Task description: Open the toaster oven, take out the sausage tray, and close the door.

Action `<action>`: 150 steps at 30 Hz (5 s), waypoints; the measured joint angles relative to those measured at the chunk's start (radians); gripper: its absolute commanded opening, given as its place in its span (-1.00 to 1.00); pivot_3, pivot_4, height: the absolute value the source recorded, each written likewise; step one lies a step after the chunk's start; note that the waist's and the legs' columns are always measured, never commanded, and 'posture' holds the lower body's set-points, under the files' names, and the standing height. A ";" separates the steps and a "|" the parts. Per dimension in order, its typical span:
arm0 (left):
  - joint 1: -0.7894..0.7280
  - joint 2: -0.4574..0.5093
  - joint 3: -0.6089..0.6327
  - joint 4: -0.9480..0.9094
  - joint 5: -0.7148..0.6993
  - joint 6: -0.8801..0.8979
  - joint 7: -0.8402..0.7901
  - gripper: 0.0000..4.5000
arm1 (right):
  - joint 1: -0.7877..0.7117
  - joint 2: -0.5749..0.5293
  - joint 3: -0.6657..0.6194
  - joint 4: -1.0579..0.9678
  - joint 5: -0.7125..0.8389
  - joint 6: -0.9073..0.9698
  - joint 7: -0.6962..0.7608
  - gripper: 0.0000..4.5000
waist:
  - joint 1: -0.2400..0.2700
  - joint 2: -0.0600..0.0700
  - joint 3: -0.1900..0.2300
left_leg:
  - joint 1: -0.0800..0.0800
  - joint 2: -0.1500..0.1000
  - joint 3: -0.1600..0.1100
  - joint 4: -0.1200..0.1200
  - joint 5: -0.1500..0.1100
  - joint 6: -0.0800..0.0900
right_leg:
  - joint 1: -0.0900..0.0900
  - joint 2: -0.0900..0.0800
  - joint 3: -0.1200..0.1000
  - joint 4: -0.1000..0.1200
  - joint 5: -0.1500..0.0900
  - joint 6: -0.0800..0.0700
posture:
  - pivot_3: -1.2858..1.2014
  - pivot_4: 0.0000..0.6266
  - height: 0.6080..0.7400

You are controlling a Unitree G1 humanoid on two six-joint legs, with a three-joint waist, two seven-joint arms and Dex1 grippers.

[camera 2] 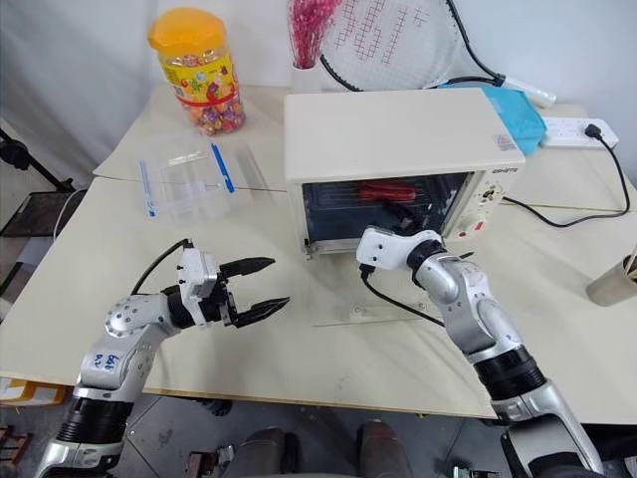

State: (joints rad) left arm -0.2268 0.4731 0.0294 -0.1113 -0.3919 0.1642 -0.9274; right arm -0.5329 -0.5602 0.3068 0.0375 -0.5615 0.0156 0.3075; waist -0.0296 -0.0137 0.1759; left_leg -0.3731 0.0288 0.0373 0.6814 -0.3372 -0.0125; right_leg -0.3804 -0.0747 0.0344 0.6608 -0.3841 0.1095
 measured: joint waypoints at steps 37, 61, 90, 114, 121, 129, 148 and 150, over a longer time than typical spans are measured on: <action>-0.308 -0.129 -0.091 0.172 -0.007 -0.015 -0.053 1.00 | -0.176 0.047 0.046 0.300 -0.181 -0.172 -0.152 -0.98 | -0.031 -0.001 0.000 | 0.002 0.001 0.000 0.001 0.001 -0.001 | 0.002 0.002 0.000 0.002 0.000 0.000 | 0.03 -0.52 1.00; -0.495 -0.138 -0.067 0.499 -0.009 -0.120 -0.185 1.00 | 0.300 -0.009 -0.073 -0.328 -0.224 -0.052 0.024 -0.98 | -0.025 -0.001 0.000 | 0.002 0.002 0.001 0.000 0.003 -0.002 | 0.001 0.004 0.000 0.002 0.000 0.000 | 0.03 -0.52 1.00; -0.434 0.019 0.188 0.200 -0.468 1.214 0.195 1.00 | 0.595 -0.097 -0.197 -0.605 -0.171 -0.199 0.140 -0.98 | 0.002 -0.002 0.001 | 0.002 0.000 -0.002 -0.001 0.003 -0.002 | 0.003 0.003 0.000 0.001 0.000 0.000 | 0.03 -0.52 1.00; -0.349 -0.139 0.381 0.399 -1.213 1.404 1.037 -1.00 | 0.548 -0.112 -0.202 -0.582 0.037 -0.257 0.261 -0.52 | 0.002 -0.003 0.001 | 0.004 0.000 -0.002 0.000 0.004 -0.003 | 0.004 0.001 -0.001 0.001 0.000 0.001 | 0.03 -0.52 1.00; -0.205 -0.078 0.327 0.428 -1.534 1.254 1.206 -1.00 | 0.586 -0.157 -0.258 -0.581 0.192 -0.276 0.310 -0.09 | 0.004 -0.004 0.001 | 0.005 0.000 -0.003 0.000 0.004 -0.004 | 0.005 0.001 -0.002 0.001 0.000 0.000 | 0.03 -0.52 1.00; 0.029 0.069 0.395 0.344 -1.546 1.296 0.974 -1.00 | 0.687 -0.226 -0.434 -0.396 0.486 -0.392 0.378 -0.51 | -0.009 -0.004 0.001 | 0.007 0.001 -0.002 -0.001 0.004 -0.004 | 0.006 0.002 -0.001 0.000 0.000 0.000 | 0.03 -0.52 1.00; 0.532 -0.148 0.694 0.076 -1.549 1.027 0.830 -1.00 | 0.477 -0.324 -0.497 0.324 0.743 -0.287 0.670 -0.99 | 0.003 -0.003 0.002 | 0.007 -0.001 -0.003 -0.002 0.001 0.001 | 0.010 -0.004 -0.002 -0.006 0.000 -0.001 | 0.03 -0.52 1.00; 0.512 -0.175 0.710 0.060 -1.549 1.007 0.880 -1.00 | 0.438 -0.321 -0.484 0.362 0.760 -0.294 0.727 -0.99 | 0.002 -0.004 0.002 | 0.011 0.000 -0.004 -0.002 0.001 0.001 | 0.015 -0.003 -0.004 -0.007 0.000 0.000 | 0.03 -0.52 1.00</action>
State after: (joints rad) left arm 0.2853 0.2983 0.7397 -0.0515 -1.9408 1.1707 -0.0470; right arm -0.0945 -0.8815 -0.1768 0.3994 0.1981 -0.2788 1.0345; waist -0.0280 -0.0173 0.1775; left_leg -0.3625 0.0284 0.0333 0.6793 -0.3362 -0.0116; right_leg -0.3650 -0.0778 0.0307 0.6533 -0.3844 0.1091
